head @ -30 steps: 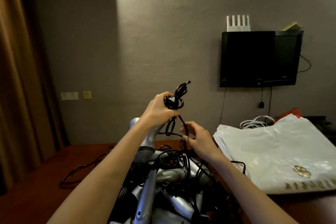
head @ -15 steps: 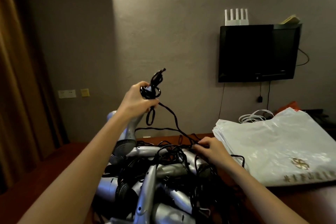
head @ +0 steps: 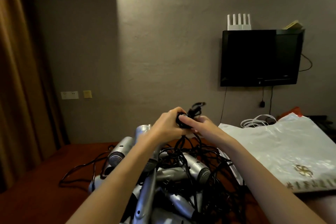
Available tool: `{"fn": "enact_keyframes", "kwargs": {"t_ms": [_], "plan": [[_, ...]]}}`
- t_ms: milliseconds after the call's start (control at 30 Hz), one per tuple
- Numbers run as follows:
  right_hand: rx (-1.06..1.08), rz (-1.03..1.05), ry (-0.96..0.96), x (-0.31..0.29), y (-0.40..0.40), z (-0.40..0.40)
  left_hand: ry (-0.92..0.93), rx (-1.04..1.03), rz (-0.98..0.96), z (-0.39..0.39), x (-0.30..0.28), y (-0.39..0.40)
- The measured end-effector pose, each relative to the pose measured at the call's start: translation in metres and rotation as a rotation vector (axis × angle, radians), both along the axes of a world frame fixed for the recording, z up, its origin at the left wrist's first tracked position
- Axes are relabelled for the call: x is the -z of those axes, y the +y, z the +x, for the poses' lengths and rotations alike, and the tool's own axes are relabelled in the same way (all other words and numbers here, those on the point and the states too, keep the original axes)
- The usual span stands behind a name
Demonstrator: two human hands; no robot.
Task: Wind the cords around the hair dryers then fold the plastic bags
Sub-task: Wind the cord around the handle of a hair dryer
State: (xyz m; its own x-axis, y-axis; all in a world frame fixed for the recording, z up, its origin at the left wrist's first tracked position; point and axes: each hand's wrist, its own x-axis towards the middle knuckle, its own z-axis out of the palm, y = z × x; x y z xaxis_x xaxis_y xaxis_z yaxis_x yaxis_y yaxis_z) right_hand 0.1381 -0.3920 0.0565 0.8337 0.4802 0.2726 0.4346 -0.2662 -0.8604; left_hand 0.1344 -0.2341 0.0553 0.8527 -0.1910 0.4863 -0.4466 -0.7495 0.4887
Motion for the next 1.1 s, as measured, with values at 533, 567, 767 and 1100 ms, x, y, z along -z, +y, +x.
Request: {"fn": "enact_keyframes", "kwargs": {"t_ms": [533, 567, 767, 1100], "plan": [[0.092, 0.528, 0.303, 0.040, 0.031, 0.034, 0.153, -0.411, -0.499, -0.032, 0.032, 0.109], [0.096, 0.556, 0.306, 0.039, 0.033, 0.034, 0.262, -0.339, -0.692, -0.031, 0.041, 0.110], [0.130, 0.479, 0.373, 0.030, 0.043, 0.033, 0.326, -0.088, -1.244, -0.022, 0.065, 0.093], [0.066, -0.065, -0.206, 0.005, 0.029, 0.018, -0.005, -0.211, -0.872, -0.032, 0.060, 0.069]]}}
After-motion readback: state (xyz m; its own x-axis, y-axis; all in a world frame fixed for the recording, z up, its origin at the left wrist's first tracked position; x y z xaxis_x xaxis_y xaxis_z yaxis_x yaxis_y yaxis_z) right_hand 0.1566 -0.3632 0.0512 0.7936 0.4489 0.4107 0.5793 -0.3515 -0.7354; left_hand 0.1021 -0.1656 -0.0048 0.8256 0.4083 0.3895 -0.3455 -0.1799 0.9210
